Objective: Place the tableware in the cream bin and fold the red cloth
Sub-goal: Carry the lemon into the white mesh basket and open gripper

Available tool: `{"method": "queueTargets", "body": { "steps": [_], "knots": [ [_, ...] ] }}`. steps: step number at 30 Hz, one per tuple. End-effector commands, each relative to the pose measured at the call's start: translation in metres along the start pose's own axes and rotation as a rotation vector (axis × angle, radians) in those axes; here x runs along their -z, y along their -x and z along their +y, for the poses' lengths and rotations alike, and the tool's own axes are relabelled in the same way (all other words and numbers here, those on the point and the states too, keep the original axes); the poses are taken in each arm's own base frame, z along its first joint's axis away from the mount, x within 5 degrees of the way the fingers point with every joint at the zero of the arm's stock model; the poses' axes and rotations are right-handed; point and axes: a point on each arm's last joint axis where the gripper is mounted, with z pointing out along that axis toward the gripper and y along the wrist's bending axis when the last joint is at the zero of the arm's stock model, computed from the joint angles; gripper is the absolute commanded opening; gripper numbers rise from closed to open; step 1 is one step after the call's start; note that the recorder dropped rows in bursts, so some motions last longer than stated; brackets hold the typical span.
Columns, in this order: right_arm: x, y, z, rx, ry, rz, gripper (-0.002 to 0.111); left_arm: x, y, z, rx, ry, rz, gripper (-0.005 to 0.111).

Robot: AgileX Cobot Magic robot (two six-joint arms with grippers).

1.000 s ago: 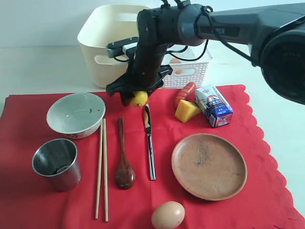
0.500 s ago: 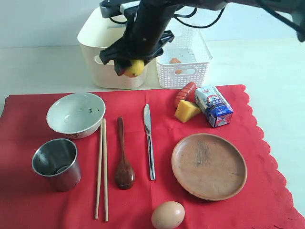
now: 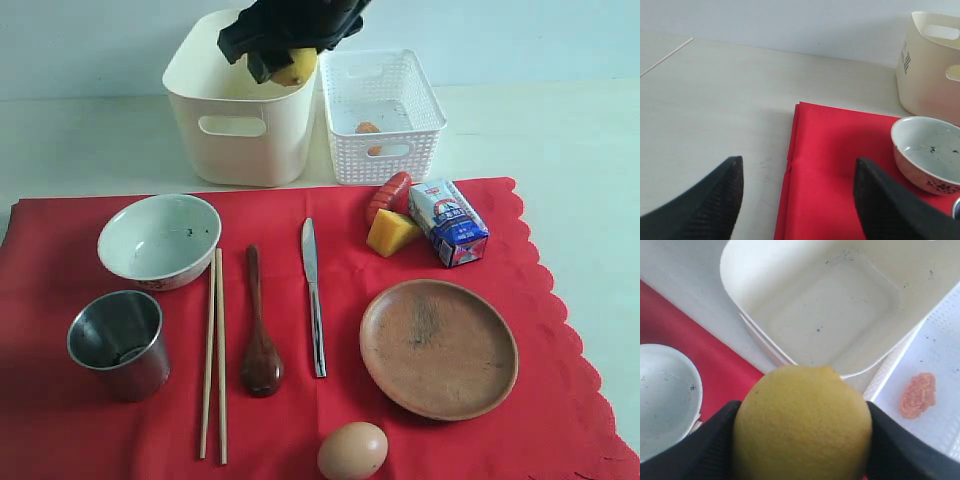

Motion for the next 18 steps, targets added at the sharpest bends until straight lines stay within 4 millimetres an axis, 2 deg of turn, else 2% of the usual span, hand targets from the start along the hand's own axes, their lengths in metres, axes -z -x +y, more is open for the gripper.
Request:
{"method": "queueTargets", "body": {
  "steps": [1, 12, 15, 18],
  "knots": [
    [0.009, 0.005, -0.023, -0.019, -0.046, -0.051, 0.0, 0.0, 0.001, 0.0, -0.009, 0.002, -0.012, 0.062],
    [0.012, 0.005, -0.09, -0.178, -0.146, -0.178, 0.0, 0.0, 0.001, 0.0, -0.009, 0.002, -0.012, 0.062],
    [0.006, 0.003, -0.107, -0.203, -0.171, -0.203, 0.0, 0.0, 0.001, 0.0, -0.009, 0.002, -0.012, 0.062],
    [-0.01, -0.004, -0.124, -0.238, -0.191, -0.2, 0.0, 0.0, 0.001, 0.0, -0.009, 0.002, -0.012, 0.062]
  ]
}}
